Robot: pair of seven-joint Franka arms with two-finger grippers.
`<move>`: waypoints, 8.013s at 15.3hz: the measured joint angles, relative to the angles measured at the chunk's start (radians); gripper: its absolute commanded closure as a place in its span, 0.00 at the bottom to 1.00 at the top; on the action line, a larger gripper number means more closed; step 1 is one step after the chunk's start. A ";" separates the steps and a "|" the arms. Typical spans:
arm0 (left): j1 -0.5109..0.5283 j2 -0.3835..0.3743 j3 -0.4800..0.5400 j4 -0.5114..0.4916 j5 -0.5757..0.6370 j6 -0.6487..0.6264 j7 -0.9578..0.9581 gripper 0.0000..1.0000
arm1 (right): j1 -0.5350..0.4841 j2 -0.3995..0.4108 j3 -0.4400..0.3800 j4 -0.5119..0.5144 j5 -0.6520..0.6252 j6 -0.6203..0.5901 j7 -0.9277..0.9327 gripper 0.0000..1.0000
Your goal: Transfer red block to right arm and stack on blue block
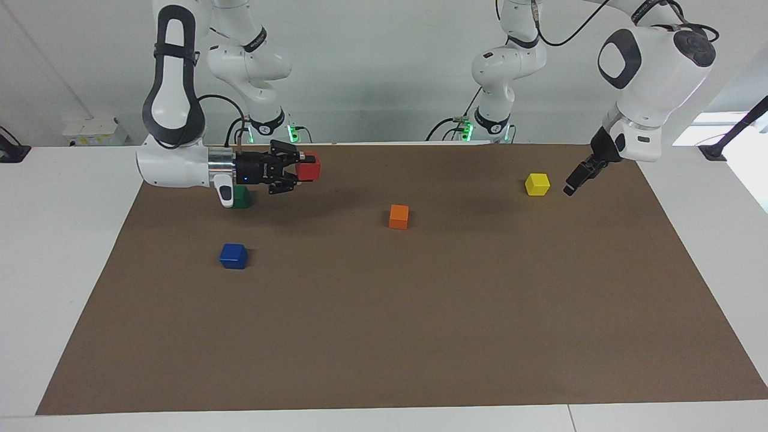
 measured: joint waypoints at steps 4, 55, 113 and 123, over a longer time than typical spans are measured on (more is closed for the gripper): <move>0.000 0.053 -0.001 0.057 0.102 -0.039 0.135 0.00 | -0.018 -0.030 -0.001 0.058 -0.194 0.083 0.038 1.00; -0.350 0.008 0.258 0.104 0.082 -0.159 0.222 0.00 | 0.050 0.153 0.013 0.096 -1.086 0.779 0.861 0.47; -0.332 -0.012 0.266 0.140 0.082 -0.175 0.289 0.00 | -0.076 -0.067 0.060 0.703 -1.139 -0.163 0.851 0.00; -0.332 -0.015 0.266 0.140 0.082 -0.175 0.289 0.00 | -0.076 -0.067 0.061 0.705 -1.139 -0.143 0.851 0.00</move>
